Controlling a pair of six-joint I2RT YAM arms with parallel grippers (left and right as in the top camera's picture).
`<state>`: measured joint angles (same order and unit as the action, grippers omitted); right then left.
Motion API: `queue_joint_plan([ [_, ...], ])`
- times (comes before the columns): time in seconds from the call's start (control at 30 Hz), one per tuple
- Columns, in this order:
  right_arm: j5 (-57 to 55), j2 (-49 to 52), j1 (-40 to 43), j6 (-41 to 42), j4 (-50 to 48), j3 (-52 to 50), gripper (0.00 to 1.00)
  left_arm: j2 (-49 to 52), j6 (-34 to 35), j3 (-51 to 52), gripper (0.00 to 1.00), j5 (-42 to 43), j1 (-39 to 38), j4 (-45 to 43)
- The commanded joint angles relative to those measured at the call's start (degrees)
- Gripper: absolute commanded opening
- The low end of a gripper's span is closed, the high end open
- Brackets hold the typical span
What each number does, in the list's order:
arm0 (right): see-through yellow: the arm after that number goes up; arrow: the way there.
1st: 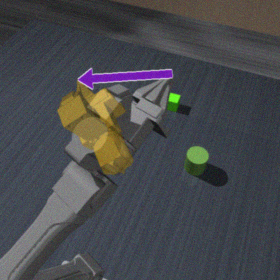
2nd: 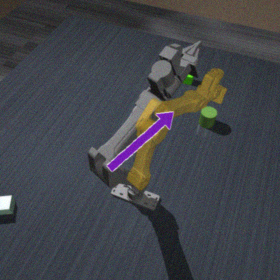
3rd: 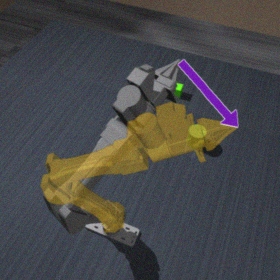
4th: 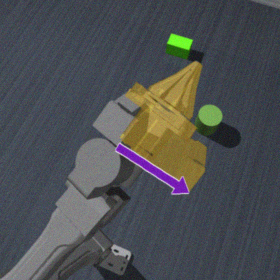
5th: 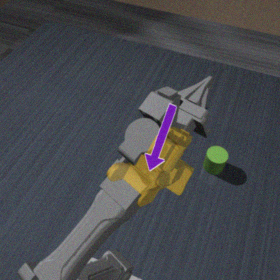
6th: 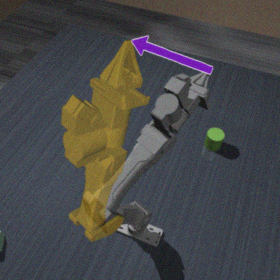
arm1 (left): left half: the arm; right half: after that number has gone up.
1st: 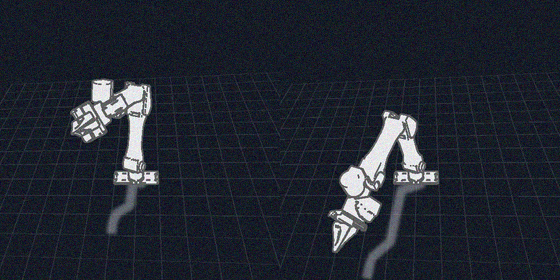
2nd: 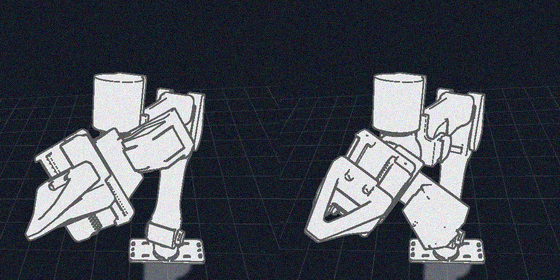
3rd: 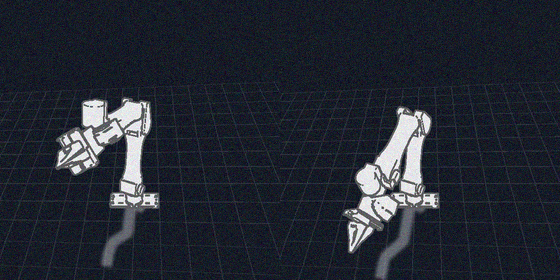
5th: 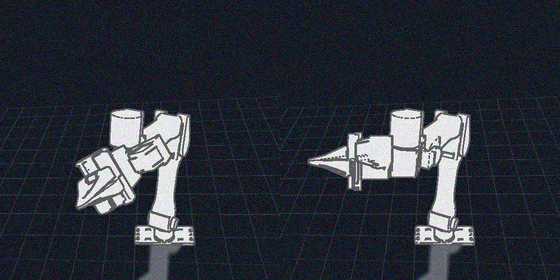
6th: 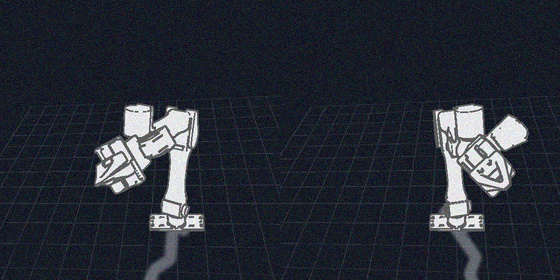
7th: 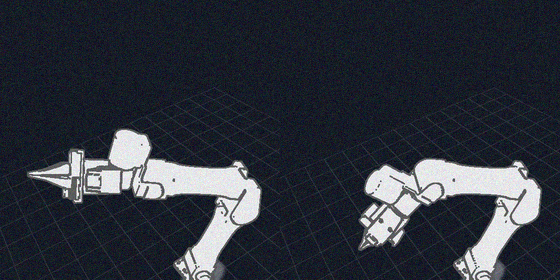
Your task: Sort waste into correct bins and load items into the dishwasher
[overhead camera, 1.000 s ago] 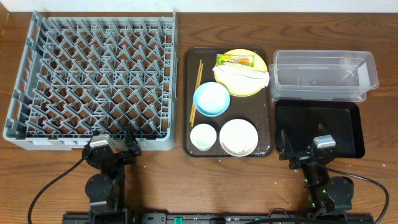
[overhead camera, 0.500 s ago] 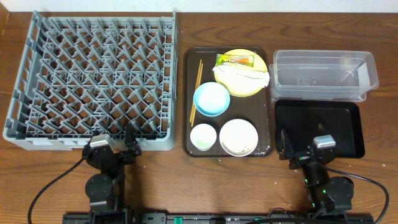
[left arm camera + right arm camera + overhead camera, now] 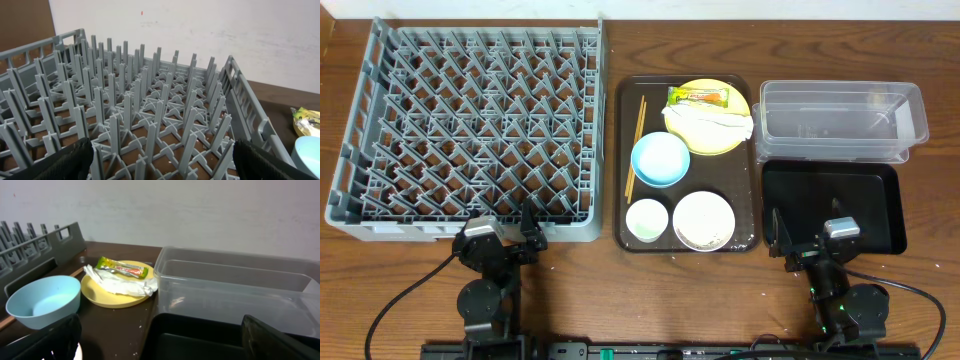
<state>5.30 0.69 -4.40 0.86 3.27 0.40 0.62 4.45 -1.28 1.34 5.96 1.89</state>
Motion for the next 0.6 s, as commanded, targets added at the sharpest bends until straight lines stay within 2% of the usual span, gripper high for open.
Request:
queue_joint_plan([
  [0.0,-0.81,-0.39,-0.81,0.76,-0.66,-0.09,0.99,-0.33,-0.35,1.05,0.9,-0.55,0.31,2.12],
  [0.3,-0.81,-0.39,-0.81,0.74,-2.27,-0.09,0.99,-0.33,-0.35,1.05,0.9,-0.55,0.31,1.4],
  [0.57,-0.79,-0.39,-0.81,0.57,-5.86,-0.09,0.99,-0.33,-0.09,0.98,0.9,-0.52,0.31,-3.76],
])
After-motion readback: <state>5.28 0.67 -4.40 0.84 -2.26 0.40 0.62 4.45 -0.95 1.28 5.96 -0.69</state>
